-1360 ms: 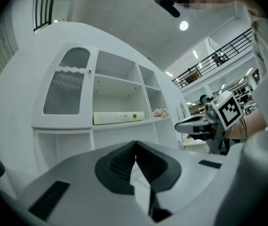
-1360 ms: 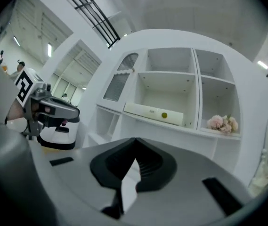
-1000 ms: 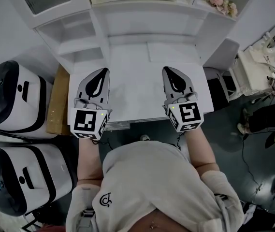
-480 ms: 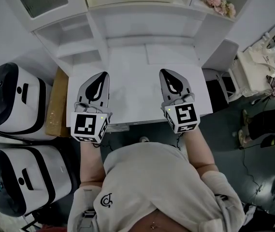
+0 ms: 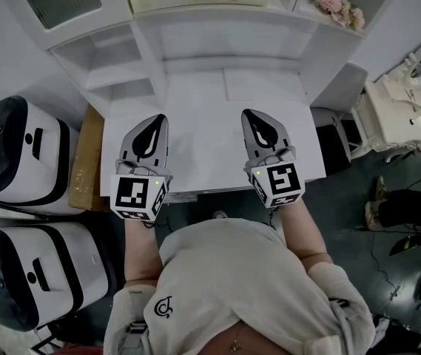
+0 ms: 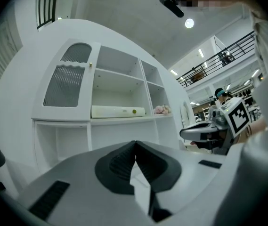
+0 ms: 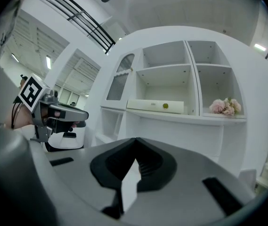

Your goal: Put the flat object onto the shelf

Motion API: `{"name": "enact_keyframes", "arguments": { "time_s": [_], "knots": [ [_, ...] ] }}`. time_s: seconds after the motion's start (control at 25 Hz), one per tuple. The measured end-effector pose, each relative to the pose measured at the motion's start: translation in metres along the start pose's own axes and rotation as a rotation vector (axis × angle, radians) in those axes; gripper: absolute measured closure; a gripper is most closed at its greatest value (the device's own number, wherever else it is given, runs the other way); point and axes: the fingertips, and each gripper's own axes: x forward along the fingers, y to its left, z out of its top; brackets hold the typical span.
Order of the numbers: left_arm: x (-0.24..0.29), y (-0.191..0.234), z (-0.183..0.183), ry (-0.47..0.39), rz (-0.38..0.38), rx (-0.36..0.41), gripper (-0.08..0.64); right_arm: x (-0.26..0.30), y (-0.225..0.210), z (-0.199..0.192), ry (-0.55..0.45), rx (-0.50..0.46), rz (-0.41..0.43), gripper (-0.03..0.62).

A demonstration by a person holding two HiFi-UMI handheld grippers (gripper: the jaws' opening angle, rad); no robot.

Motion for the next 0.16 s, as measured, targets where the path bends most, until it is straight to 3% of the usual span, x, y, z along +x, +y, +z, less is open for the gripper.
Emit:
{"name": "enact_keyframes", "arguments": {
  "time_s": [0.16],
  "knots": [
    [0.0032, -0.0030, 0.0009, -0.005, -0.014, 0.005, 0.546, 0.0025, -0.0051, -0.0020, 0.000, 0.001, -0.003, 0.588]
  ]
}}
